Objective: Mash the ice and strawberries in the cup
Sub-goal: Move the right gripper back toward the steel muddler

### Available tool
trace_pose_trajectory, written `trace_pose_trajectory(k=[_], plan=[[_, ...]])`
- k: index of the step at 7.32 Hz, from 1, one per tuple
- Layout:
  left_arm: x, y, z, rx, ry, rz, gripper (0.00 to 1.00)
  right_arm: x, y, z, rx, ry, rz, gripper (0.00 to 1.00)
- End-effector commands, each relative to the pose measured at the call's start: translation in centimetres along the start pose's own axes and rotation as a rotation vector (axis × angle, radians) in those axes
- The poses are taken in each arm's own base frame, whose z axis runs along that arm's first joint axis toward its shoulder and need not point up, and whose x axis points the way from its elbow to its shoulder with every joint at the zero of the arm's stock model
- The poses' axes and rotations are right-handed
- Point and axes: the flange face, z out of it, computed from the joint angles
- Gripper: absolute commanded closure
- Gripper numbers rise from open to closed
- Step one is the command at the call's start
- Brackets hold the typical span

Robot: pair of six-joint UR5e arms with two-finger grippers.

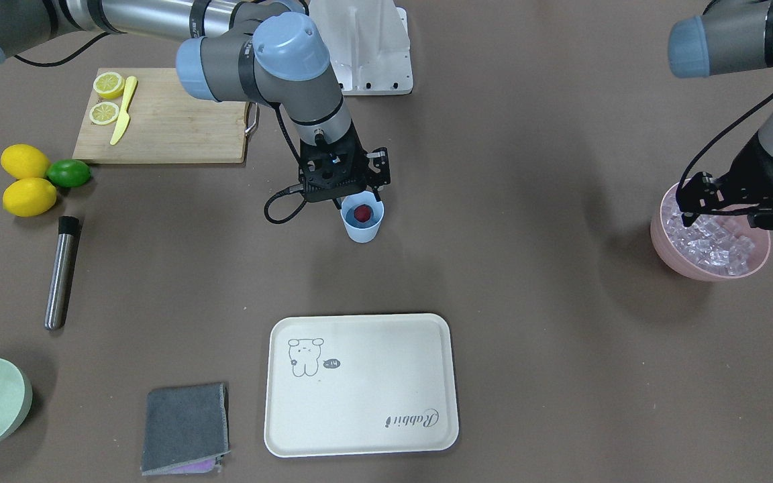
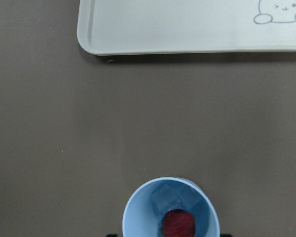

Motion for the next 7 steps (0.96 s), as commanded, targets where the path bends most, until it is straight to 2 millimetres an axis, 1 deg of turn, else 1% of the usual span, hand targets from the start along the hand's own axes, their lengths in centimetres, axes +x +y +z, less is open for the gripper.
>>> trace_pose_trajectory(k=[1, 2, 4, 5, 6, 7], plan=[[-1.2, -0.3, -0.6, 0.012, -0.005, -0.016, 0.02, 5.1, -2.2, -3.9, -0.012, 0.037, 0.016, 0.00], [-2.1, 0.0, -0.3, 0.005, -0.009, -0.031, 0.02, 9.7, -4.3, -5.8, -0.026, 0.066, -0.032, 0.00], [-3.7, 0.2, -1.4, 0.007, 0.023, -0.063, 0.02, 20.1, -8.0, -8.0, -0.061, 0.100, -0.095, 0.00], [-4.9, 0.3, -2.0, 0.017, 0.020, -0.084, 0.02, 25.3, -8.8, -8.3, -0.077, 0.132, -0.116, 0.00], [-5.1, 0.2, -2.2, 0.026, 0.017, -0.081, 0.02, 30.4, -9.8, -8.9, -0.084, 0.172, -0.135, 0.00], [-5.1, 0.1, -2.3, 0.053, 0.022, -0.066, 0.02, 34.3, -10.5, -9.9, -0.094, 0.184, -0.155, 0.00]])
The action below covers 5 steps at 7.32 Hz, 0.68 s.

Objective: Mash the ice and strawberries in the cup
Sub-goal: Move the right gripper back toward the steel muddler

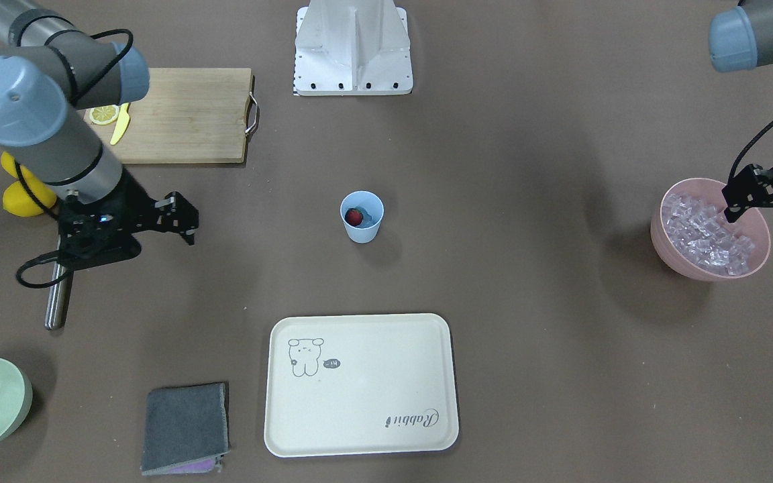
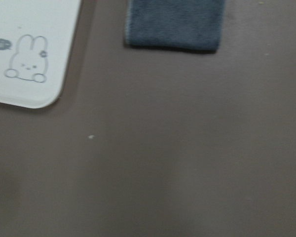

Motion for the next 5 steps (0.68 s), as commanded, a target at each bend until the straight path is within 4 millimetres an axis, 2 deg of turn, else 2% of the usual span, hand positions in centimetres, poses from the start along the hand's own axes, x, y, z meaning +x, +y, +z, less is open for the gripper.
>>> trace_pose_trajectory(k=[1, 2, 3, 4, 5], plan=[[-1.0, 0.3, 0.5, 0.018, -0.002, 0.006, 0.02, 8.6, 0.2, -0.5, -0.025, 0.029, -0.028, 0.00], [-1.5, 0.6, 1.0, 0.008, -0.008, -0.003, 0.02, 11.4, 0.6, 0.2, -0.042, 0.051, -0.016, 0.00], [-1.9, 0.6, 1.5, 0.000, -0.013, -0.011, 0.02, 15.7, 1.4, 1.6, -0.070, 0.082, 0.029, 0.00], [-3.0, 0.9, 1.5, -0.006, -0.011, -0.029, 0.02, 18.9, 2.8, 3.5, -0.105, 0.105, 0.047, 0.00], [-3.3, 1.2, 1.5, -0.008, -0.013, -0.034, 0.02, 20.0, 2.3, 4.7, -0.113, 0.114, 0.064, 0.00]])
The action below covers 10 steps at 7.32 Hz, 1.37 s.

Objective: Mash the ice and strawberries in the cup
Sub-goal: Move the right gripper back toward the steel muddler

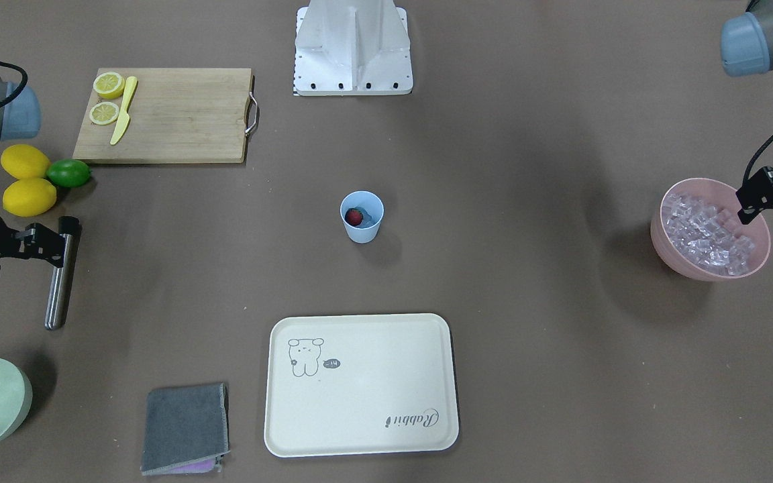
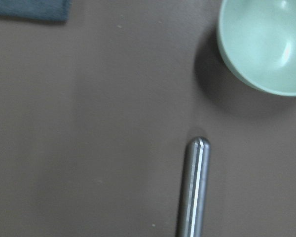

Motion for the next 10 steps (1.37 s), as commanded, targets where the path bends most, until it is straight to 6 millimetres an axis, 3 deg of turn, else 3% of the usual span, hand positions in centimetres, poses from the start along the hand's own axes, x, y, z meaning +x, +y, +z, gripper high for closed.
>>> trace_pose_trajectory(k=[1, 2, 3, 6, 8, 9, 10], plan=[[-0.8, 0.5, 0.3, -0.010, -0.002, -0.012, 0.02, 2.4, -1.9, 3.4, -0.021, 0.013, 0.024, 0.00], [-0.8, 0.5, 0.2, -0.007, -0.001, -0.014, 0.02, 2.3, -3.3, 4.3, 0.001, -0.002, 0.046, 0.00], [-0.8, 0.5, 0.1, -0.004, -0.005, -0.013, 0.02, -1.3, -3.6, 5.5, -0.005, -0.008, 0.107, 0.00], [-0.9, 0.5, -0.2, -0.001, -0.002, -0.015, 0.02, -0.7, -2.7, 8.6, -0.012, -0.011, 0.089, 0.09], [-1.1, 0.4, 0.1, -0.005, -0.007, -0.019, 0.02, -1.2, -3.0, 8.8, -0.008, -0.017, 0.081, 0.19], [-1.2, 0.4, 0.2, -0.006, -0.009, -0.019, 0.02, -1.3, -3.1, 8.7, -0.006, -0.018, 0.080, 0.35], [-1.2, 0.4, 0.1, -0.003, -0.009, -0.017, 0.02, -0.8, -3.2, 8.2, -0.002, -0.022, 0.078, 0.69]])
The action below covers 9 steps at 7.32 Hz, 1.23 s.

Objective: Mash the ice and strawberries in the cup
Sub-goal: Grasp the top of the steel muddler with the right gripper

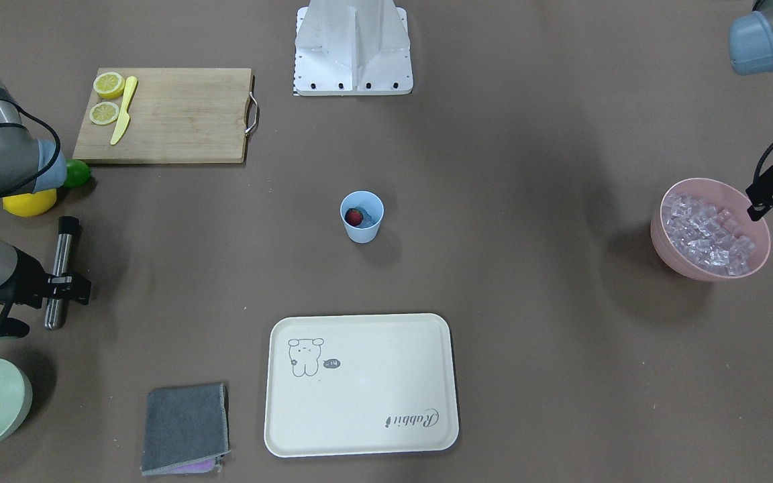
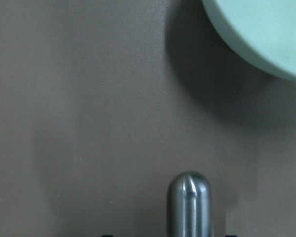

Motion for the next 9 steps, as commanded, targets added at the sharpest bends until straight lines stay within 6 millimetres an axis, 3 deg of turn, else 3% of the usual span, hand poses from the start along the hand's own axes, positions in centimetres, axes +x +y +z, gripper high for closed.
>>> trace_pose_trajectory(k=[1, 3, 5, 6, 7, 9], plan=[[0.0, 0.0, -0.1, 0.004, -0.002, 0.002, 0.02, 0.7, 0.0, -0.1, 0.000, -0.001, -0.010, 1.00], [0.2, 0.0, -0.3, 0.007, -0.001, 0.003, 0.02, 1.0, 0.1, -0.1, -0.001, 0.001, -0.016, 1.00], [0.1, -0.1, -0.1, 0.004, 0.000, 0.001, 0.02, -0.8, -1.0, -3.5, 0.037, -0.044, -0.023, 1.00], [0.1, 0.0, -0.2, 0.006, -0.001, 0.002, 0.02, -2.9, -1.7, -6.7, 0.083, -0.083, -0.052, 1.00], [0.0, 0.0, -0.1, 0.004, -0.002, 0.002, 0.02, -5.9, -1.0, -10.9, 0.169, -0.109, -0.111, 1.00], [-0.1, 0.0, 0.0, 0.001, -0.003, 0.000, 0.02, -13.4, 3.6, -20.9, 0.364, -0.205, -0.235, 1.00]])
